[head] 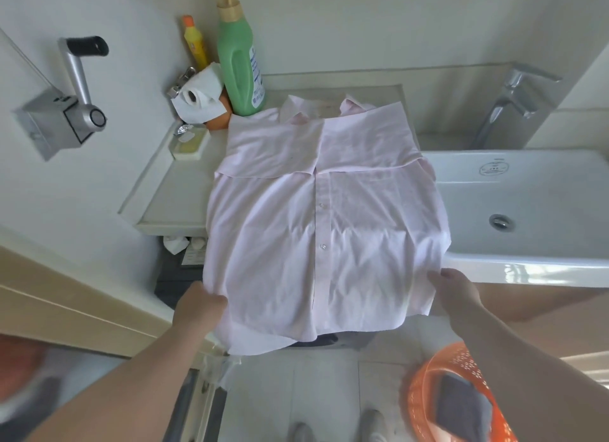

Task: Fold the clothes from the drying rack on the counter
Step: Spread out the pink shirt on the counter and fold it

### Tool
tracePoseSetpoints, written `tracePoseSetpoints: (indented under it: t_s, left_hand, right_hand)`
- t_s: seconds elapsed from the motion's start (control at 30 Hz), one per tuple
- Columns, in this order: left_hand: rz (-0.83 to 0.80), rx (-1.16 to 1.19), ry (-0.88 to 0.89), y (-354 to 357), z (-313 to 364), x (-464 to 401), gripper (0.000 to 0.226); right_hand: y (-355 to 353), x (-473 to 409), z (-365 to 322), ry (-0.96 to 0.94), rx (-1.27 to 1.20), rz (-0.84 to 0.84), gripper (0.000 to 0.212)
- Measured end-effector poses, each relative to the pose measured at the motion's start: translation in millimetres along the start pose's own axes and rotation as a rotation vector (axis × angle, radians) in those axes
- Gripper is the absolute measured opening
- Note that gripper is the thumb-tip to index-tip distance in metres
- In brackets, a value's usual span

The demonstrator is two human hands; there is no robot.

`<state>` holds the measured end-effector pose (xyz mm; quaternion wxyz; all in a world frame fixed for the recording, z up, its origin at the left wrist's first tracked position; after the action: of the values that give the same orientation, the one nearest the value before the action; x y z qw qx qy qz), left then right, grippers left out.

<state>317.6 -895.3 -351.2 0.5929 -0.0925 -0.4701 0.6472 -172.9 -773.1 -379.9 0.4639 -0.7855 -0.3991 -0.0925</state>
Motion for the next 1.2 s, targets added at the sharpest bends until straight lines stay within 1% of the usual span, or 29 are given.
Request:
tracePoseSetpoints:
  t_s: [0.07,0.23,0.3,0.4,0.47,0.53,0.73,0.83,0.93,1.07,1.13,1.2]
  left_hand:
    - [0.032,-0.029,0.016,-1,5,1,0.019]
    - [0.082,-0.082,0.045,3,15,6,0.017]
    - [0.07,-0.036,0.042,5,14,11,0.017]
    - [0.01,0.039,0.041,11,9,18,0.022]
    - [-0.03,-0.01,0.049,16,1,21,0.019]
    - [-0.033,-0.06,0.05,19,-8,22,0.017]
    - [0.0,-0.061,-0.01,18,-38,28,0.022]
    - [-0.006,0.039,-0.033,25,-50,34,0.027]
    - [-0.04,0.132,-0.045,35,-62,43,0.036]
    - [-0.164,0.088,0.003,52,-72,55,0.063]
    - [-0.191,0.069,0.075,56,-70,63,0.076]
    - [-0.169,0.088,0.213,54,-64,71,0.09]
  right_hand:
    - [0,-3,5,-0.012,-0.008,-0.027,0.027]
    - [-10,-11,17,-0.031,-0.046,-0.027,0.029]
    - [-12,-16,21,-0.051,-0.053,-0.047,0.03]
    - [-12,-12,24,-0.079,-0.086,-0.106,0.016]
    - [-11,-10,30,-0.08,-0.063,-0.135,0.01]
    - [-8,-11,38,-0.076,-0.016,-0.16,0.007]
    - [-4,-14,52,-0.053,0.107,-0.109,0.011]
    - [2,-8,57,-0.029,0.112,-0.08,0.017]
    - [11,-1,63,-0.004,0.117,-0.079,0.017]
    - [18,15,66,-0.037,0.196,-0.055,0.011]
    - [21,23,67,-0.05,0.219,-0.046,0.021]
    - [23,30,65,-0.082,0.234,-0.037,0.03]
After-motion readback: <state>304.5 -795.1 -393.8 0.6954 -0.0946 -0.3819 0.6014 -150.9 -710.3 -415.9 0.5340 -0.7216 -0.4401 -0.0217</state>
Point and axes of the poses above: each hand's wrist, its own x-axis away from the middle knuckle, its own y-axis out of the palm, z = x × y, the point moved 5 cm from there along -x, towards the middle knuckle, and after that the axes turned 12 degrees about x, right-handed, at the moved point
